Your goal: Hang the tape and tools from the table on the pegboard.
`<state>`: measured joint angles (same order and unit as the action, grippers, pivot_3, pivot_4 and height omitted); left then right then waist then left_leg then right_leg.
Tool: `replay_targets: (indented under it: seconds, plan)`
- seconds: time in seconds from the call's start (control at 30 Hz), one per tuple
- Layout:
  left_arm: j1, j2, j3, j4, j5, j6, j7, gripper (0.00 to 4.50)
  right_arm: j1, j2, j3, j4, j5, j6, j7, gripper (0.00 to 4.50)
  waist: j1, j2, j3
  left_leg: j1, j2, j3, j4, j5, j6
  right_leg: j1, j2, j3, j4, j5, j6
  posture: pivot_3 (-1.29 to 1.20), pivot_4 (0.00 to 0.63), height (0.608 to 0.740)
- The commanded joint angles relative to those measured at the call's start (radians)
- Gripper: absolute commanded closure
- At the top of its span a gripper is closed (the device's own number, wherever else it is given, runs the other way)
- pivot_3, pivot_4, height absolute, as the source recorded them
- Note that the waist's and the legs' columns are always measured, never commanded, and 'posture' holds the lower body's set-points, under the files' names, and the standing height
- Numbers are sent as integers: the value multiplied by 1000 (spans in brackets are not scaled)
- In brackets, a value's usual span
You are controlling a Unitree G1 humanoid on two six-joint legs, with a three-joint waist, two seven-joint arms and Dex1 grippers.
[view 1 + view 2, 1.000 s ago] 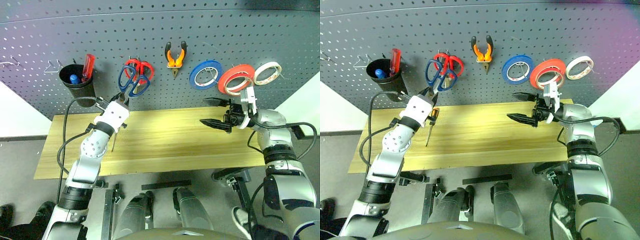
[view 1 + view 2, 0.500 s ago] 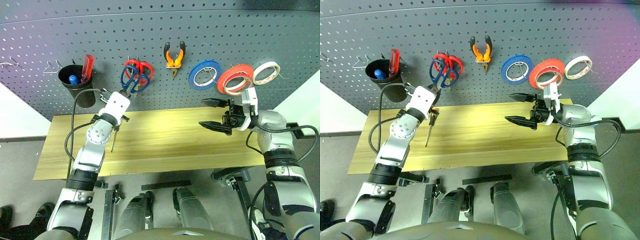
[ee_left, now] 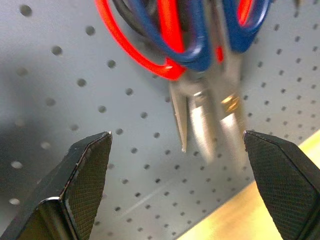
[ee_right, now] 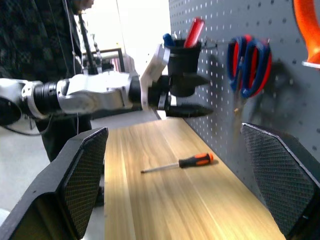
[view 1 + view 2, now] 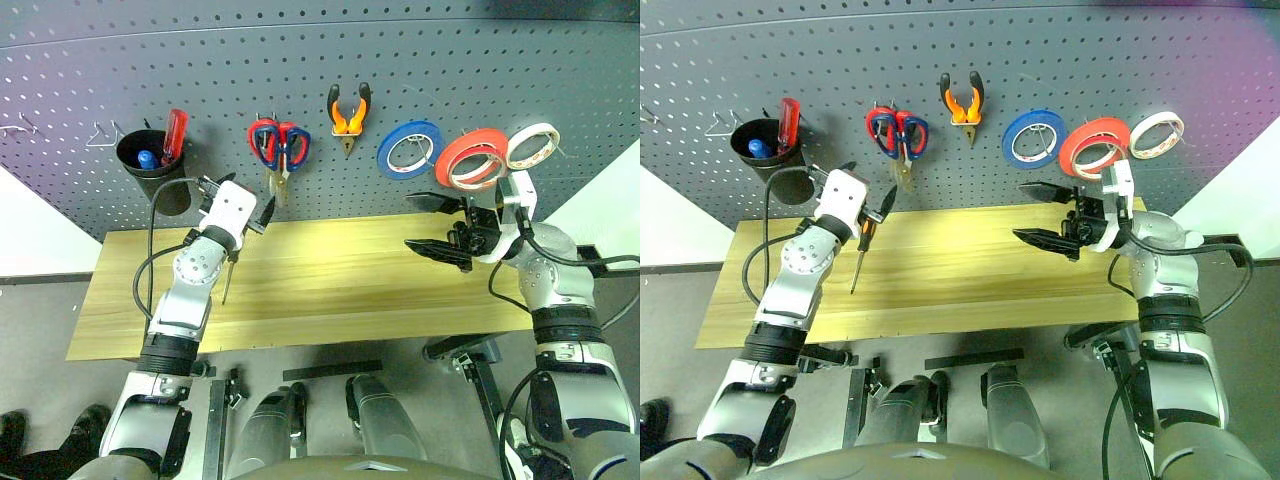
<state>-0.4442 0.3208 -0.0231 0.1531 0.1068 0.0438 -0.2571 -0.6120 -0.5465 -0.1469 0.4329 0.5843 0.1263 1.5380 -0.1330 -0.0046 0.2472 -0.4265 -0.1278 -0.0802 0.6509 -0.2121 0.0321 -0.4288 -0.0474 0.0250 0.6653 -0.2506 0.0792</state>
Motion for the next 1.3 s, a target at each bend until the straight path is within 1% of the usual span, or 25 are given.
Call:
replay_targets:
  seconds: [0.03, 0.13, 0.2, 0.27, 0.4, 0.43, 0.57, 0.7, 0.93, 1.1, 1.3]
  plan:
    - [68, 10, -4, -117, -12, 37, -26, 56, 2, 5, -36, -57, 55, 32, -1, 0, 0, 0, 0, 0, 0, 0, 0, 0, 0, 0, 0, 0, 0, 0, 0, -266, 193, 740]
    - [182, 19, 8, -231, -31, 79, -52, 56, 13, 8, -49, -99, 98, 79, 0, 0, -1, 0, 0, 0, 0, 0, -1, 0, 0, 0, 0, 0, 0, 0, 0, -254, 201, 740]
    - [240, 23, 21, -288, -26, 107, -47, 56, 22, 10, -48, -114, 103, 91, -2, 0, 2, 0, 0, 0, 0, 0, -1, 0, 0, 0, 0, 1, 0, 0, 0, -248, 206, 740]
    - [306, 17, 43, -339, -48, 171, -44, 56, 33, 20, -40, -122, 101, 93, -2, 0, 5, 0, 0, 0, 1, 0, -1, -1, -1, 0, 0, 1, 0, 0, 0, -239, 215, 740]
    - [375, -15, 110, -371, -105, 306, -13, 56, 44, 30, -32, -151, 109, 113, -9, 0, 10, 0, 0, 1, 1, 0, -1, -2, -2, 0, 0, 0, 0, 0, -1, -223, 233, 740]
    - [379, -14, 121, -362, -98, 329, 5, 56, 46, 33, -27, -157, 107, 115, -10, 0, 10, 0, 0, 1, 1, 0, -1, -2, -2, 0, 0, 0, 0, 0, -1, -220, 237, 740]
    - [345, -34, 154, -346, -124, 421, 41, 56, 56, 36, -11, -180, 101, 128, -9, 0, 14, 0, 0, 1, 1, 0, -1, -2, -2, 0, 0, 0, 0, 0, -1, -205, 258, 740]
    - [289, -33, 157, -328, -126, 457, 61, 56, 66, 33, -2, -205, 102, 143, -16, 0, 17, -1, 1, 0, 1, 0, -1, -2, -2, 0, 0, 0, -1, 0, -1, -199, 274, 740]
    - [178, 15, 213, -186, -144, 454, 73, 56, 99, 26, 6, -264, 102, 165, -32, 0, 24, -3, 5, 1, 2, 1, -2, -2, -2, 0, 0, 0, -1, 0, -1, -207, 301, 740]
    - [142, 38, 222, -105, -154, 436, 57, 56, 122, 8, -2, -296, 109, 188, -46, 0, 34, -4, 11, 0, 3, 2, -3, -2, -1, -1, -1, 1, -3, 0, -1, -219, 316, 740]
    - [131, 54, 218, -80, -168, 430, 43, 56, 186, -11, -15, -396, 136, 228, -83, 0, 37, -8, 31, -1, 3, 2, -3, -3, 0, -1, -2, 1, -4, 0, -2, -231, 344, 740]
